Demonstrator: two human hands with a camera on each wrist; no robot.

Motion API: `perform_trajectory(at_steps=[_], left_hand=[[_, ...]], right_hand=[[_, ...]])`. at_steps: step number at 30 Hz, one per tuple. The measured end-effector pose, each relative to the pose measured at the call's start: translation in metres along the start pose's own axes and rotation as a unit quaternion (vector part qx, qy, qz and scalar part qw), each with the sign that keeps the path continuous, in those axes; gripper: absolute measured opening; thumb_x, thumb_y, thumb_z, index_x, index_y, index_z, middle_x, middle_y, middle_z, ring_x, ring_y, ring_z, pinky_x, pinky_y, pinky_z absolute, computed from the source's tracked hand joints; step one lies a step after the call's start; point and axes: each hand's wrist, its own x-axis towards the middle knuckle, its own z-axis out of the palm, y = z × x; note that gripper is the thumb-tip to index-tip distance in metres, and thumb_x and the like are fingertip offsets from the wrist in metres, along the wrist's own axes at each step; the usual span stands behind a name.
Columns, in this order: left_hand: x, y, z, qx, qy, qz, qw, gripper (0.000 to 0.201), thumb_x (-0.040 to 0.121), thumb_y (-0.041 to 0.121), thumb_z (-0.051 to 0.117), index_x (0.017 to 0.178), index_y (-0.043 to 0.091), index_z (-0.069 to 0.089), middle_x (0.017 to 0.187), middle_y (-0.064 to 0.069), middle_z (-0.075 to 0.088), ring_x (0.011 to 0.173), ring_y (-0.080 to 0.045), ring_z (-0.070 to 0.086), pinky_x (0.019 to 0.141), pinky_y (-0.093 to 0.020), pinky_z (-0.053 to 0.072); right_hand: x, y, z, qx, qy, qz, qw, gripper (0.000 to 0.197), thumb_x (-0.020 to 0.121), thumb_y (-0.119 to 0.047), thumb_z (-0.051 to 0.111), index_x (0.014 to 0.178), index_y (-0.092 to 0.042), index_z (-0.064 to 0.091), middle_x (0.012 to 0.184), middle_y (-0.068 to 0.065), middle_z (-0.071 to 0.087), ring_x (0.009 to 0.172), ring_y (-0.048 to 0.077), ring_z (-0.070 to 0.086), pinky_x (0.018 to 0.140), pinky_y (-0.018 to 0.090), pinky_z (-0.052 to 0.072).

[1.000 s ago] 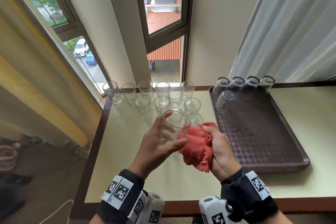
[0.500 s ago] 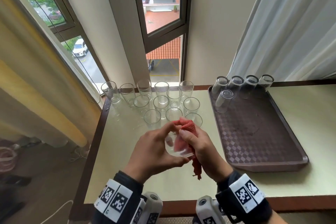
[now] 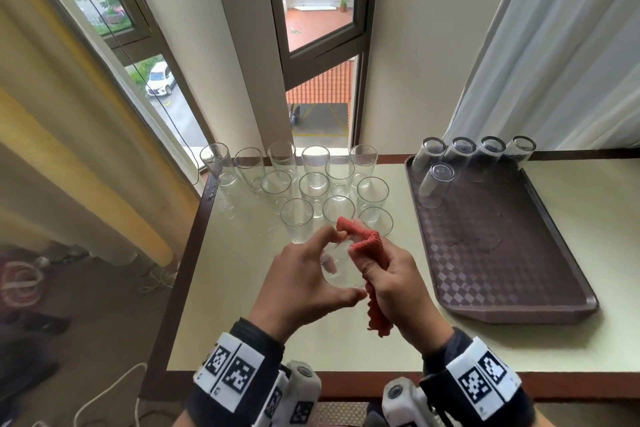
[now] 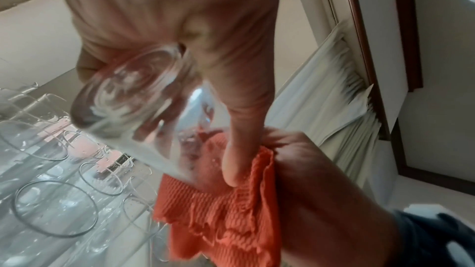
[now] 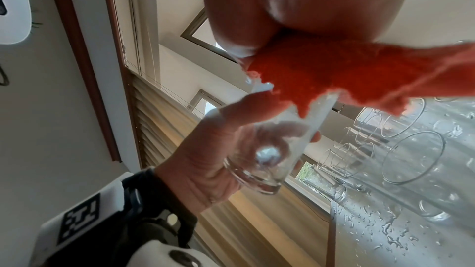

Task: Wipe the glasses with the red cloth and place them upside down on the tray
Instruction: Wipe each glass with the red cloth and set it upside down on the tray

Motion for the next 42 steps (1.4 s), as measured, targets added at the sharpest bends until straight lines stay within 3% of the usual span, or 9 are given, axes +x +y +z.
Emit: perform_trajectory(at_steps=[9, 16, 19, 25, 31, 35, 38, 40, 42], left_hand=[[-0.004, -0.014, -0.006, 0.021, 0.033, -0.049, 0.998, 0.071, 0.048, 0.062, 0.076, 0.113, 0.039, 0.057, 0.076, 0.010, 0.066, 0.068, -0.011, 0.061, 0.062, -0.027, 0.047], [-0.009, -0.045, -0.024, 0.004, 0.015, -0.064, 0.998, 0.070, 0.046, 0.064, 0.077, 0.109, 0.043, 0.052, 0.077, 0.009, 0.068, 0.065, -0.007, 0.063, 0.062, -0.030, 0.055], [-0.018, -0.065, -0.030, 0.000, -0.021, -0.073, 0.997, 0.072, 0.047, 0.062, 0.080, 0.112, 0.044, 0.054, 0.081, 0.008, 0.070, 0.055, -0.001, 0.054, 0.062, -0.031, 0.057], [-0.043, -0.115, -0.045, -0.002, -0.079, -0.086, 0.993, 0.076, 0.057, 0.050, 0.090, 0.124, 0.038, 0.055, 0.090, 0.005, 0.068, 0.083, -0.007, 0.065, 0.078, -0.028, 0.056], [-0.064, -0.179, -0.076, -0.019, -0.067, -0.121, 0.990, 0.074, 0.060, 0.052, 0.089, 0.123, 0.037, 0.053, 0.087, 0.010, 0.067, 0.068, -0.001, 0.060, 0.070, -0.020, 0.052], [-0.076, -0.210, -0.095, -0.063, -0.055, -0.153, 0.985, 0.077, 0.051, 0.065, 0.083, 0.117, 0.044, 0.051, 0.084, 0.012, 0.069, 0.070, 0.000, 0.064, 0.080, -0.031, 0.058], [-0.083, -0.227, -0.097, -0.083, -0.047, -0.175, 0.980, 0.066, 0.055, 0.053, 0.090, 0.107, 0.052, 0.049, 0.079, 0.010, 0.070, 0.072, 0.003, 0.066, 0.090, -0.040, 0.057], [-0.087, -0.233, -0.096, -0.098, -0.042, -0.182, 0.978, 0.065, 0.053, 0.056, 0.090, 0.103, 0.059, 0.049, 0.077, 0.012, 0.072, 0.080, 0.000, 0.068, 0.097, -0.046, 0.054], [-0.090, -0.234, -0.095, -0.123, -0.042, -0.189, 0.973, 0.065, 0.055, 0.050, 0.092, 0.104, 0.056, 0.049, 0.081, 0.009, 0.072, 0.075, -0.006, 0.067, 0.088, -0.044, 0.058]], right_hand=[[0.014, 0.005, 0.011, -0.066, 0.046, -0.024, 0.996, 0.030, 0.092, -0.011, 0.067, 0.118, -0.027, 0.071, 0.061, -0.006, 0.063, 0.046, 0.004, 0.044, 0.048, 0.029, 0.044], [0.016, 0.006, 0.032, -0.011, 0.022, 0.024, 0.999, 0.042, 0.093, 0.000, 0.062, 0.071, -0.034, 0.074, 0.047, 0.006, 0.051, 0.041, 0.022, 0.043, 0.038, 0.024, 0.035], [0.014, 0.013, 0.044, -0.010, -0.009, 0.057, 0.998, 0.037, 0.093, 0.002, 0.061, 0.070, -0.025, 0.073, 0.050, 0.012, 0.050, 0.048, 0.028, 0.045, 0.042, 0.029, 0.036], [0.013, 0.031, 0.062, -0.033, -0.078, 0.117, 0.990, 0.011, 0.092, 0.005, 0.060, 0.091, 0.004, 0.070, 0.072, 0.030, 0.068, 0.058, 0.029, 0.061, 0.050, 0.031, 0.047], [0.014, 0.059, 0.077, -0.185, -0.031, 0.154, 0.970, 0.017, 0.095, -0.001, 0.059, 0.087, -0.011, 0.070, 0.064, -0.002, 0.070, 0.037, 0.006, 0.050, 0.035, 0.019, 0.038], [0.006, 0.104, 0.098, -0.434, -0.053, 0.009, 0.899, 0.022, 0.093, -0.032, 0.053, 0.109, -0.030, 0.069, 0.102, -0.007, 0.074, 0.085, 0.013, 0.071, 0.074, 0.035, 0.056], [0.006, 0.135, 0.118, -0.526, -0.143, -0.052, 0.836, 0.036, 0.092, -0.030, 0.054, 0.125, -0.018, 0.063, 0.125, 0.007, 0.067, 0.113, 0.031, 0.064, 0.092, 0.037, 0.050], [0.003, 0.156, 0.130, -0.593, -0.244, -0.032, 0.767, 0.066, 0.097, -0.041, 0.048, 0.152, -0.008, 0.032, 0.160, 0.013, 0.026, 0.147, 0.034, 0.029, 0.117, 0.043, 0.025], [-0.004, 0.176, 0.134, -0.637, -0.263, -0.021, 0.724, 0.094, 0.089, -0.062, 0.040, 0.157, -0.008, 0.006, 0.161, 0.013, 0.001, 0.152, 0.035, 0.006, 0.119, 0.043, 0.002]])
